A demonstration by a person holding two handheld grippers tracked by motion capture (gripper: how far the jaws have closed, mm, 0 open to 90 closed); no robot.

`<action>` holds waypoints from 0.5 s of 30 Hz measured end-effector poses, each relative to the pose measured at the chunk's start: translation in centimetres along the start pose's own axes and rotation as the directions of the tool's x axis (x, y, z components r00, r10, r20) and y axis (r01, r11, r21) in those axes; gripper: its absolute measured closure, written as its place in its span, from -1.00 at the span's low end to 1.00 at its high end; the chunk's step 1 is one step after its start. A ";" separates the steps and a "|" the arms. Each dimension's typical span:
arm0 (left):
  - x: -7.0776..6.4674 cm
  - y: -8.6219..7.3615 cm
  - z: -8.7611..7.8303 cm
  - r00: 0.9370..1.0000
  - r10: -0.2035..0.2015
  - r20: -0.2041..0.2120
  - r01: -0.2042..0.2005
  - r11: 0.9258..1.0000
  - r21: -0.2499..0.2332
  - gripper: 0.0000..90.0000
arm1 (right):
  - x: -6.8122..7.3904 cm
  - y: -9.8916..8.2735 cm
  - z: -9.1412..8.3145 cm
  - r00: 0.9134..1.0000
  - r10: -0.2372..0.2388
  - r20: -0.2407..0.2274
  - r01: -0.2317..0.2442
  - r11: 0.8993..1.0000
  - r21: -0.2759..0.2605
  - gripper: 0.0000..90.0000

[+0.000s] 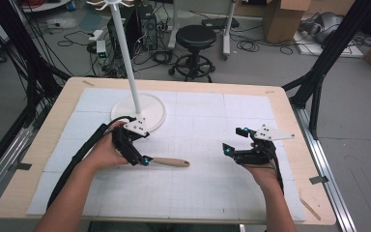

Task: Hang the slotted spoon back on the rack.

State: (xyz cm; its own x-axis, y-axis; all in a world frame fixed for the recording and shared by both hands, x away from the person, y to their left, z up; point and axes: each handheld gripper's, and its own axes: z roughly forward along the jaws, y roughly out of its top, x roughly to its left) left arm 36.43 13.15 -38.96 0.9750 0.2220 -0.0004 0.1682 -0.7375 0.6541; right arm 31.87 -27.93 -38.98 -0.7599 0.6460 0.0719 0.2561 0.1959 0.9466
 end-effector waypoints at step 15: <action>-0.3 -0.4 3.2 0.999 0.037 0.024 -0.041 0.982 0.182 -0.04 | 0.1 0.0 0.2 1.000 -0.011 0.000 0.011 1.000 0.010 -0.64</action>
State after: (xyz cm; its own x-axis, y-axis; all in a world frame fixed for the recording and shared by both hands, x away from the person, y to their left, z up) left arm 36.55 11.39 -41.64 0.9837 0.1794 0.0061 0.1518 -0.8496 0.5050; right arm 31.89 -27.68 -39.04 -0.7625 0.6441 0.0611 0.2537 0.2108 0.9440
